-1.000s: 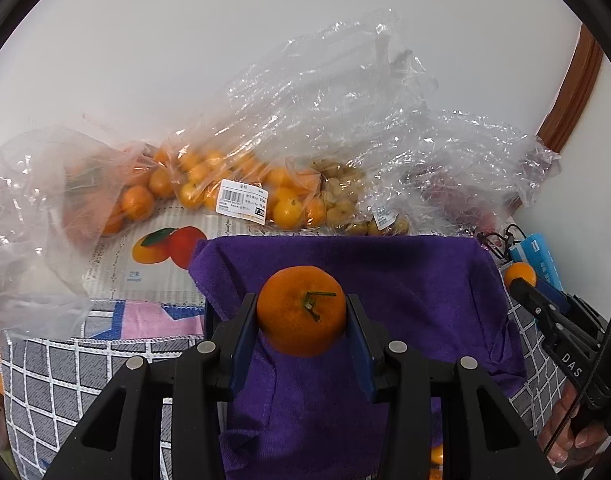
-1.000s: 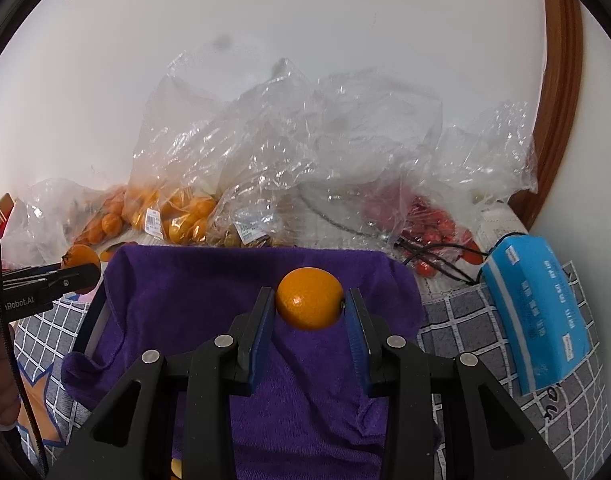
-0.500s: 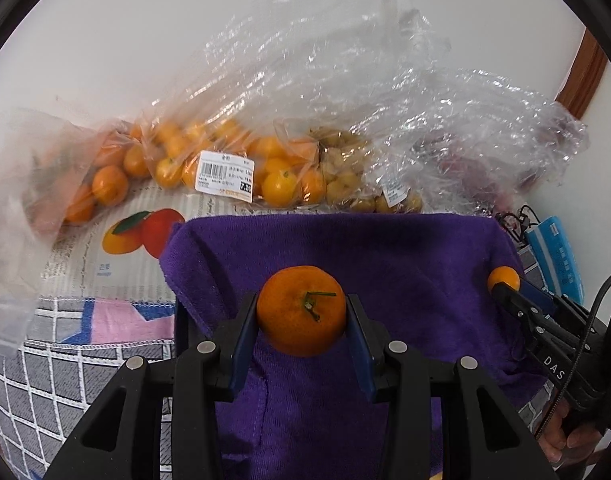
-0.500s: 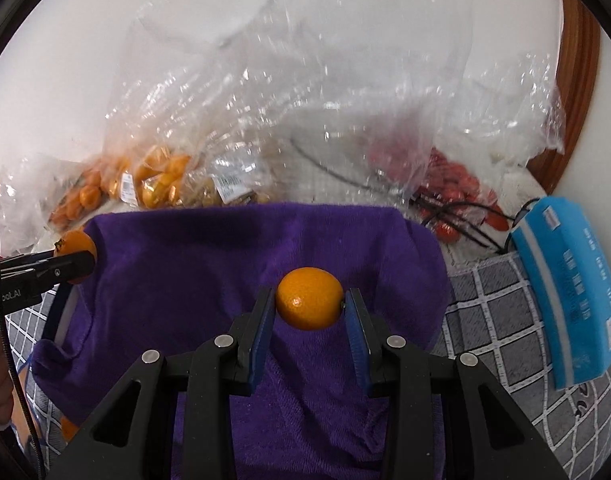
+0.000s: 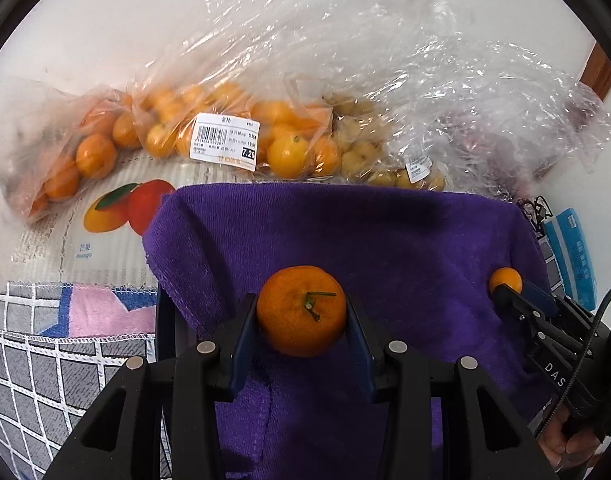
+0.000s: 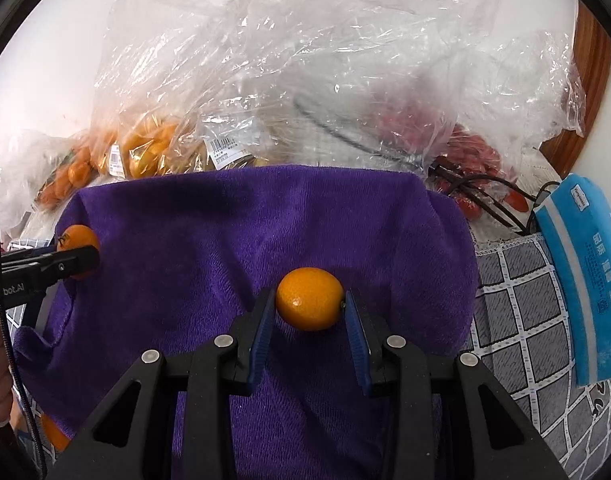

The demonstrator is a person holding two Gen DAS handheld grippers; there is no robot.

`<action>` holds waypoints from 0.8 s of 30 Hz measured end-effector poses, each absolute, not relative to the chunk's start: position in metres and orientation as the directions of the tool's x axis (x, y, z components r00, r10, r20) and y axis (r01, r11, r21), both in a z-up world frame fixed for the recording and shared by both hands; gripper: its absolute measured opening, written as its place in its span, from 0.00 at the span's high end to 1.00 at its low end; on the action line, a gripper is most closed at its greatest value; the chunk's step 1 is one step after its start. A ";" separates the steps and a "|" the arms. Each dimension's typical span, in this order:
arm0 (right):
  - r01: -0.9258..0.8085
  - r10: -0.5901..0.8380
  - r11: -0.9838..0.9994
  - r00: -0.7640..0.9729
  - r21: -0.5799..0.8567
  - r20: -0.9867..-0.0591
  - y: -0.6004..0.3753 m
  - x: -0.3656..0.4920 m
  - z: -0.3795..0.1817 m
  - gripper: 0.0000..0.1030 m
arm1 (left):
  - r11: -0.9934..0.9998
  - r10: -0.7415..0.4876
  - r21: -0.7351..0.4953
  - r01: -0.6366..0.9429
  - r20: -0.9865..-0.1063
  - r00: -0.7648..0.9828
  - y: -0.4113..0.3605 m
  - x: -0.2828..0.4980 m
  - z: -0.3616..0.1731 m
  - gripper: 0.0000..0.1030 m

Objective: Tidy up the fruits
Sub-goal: 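Lower and release the mandarin onto the towel while the right tool releases the orange there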

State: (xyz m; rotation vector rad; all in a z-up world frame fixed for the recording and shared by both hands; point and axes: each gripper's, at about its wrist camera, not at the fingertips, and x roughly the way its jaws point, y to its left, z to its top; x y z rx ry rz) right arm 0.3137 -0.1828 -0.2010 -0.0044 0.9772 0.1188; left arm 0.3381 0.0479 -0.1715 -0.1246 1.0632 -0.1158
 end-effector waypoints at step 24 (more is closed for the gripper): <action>-0.103 0.102 0.993 0.616 0.048 -0.781 -0.180 0.283 -0.163 0.30 | 0.993 -0.114 -0.097 0.060 -0.862 0.493 0.029 0.322 -0.152 0.46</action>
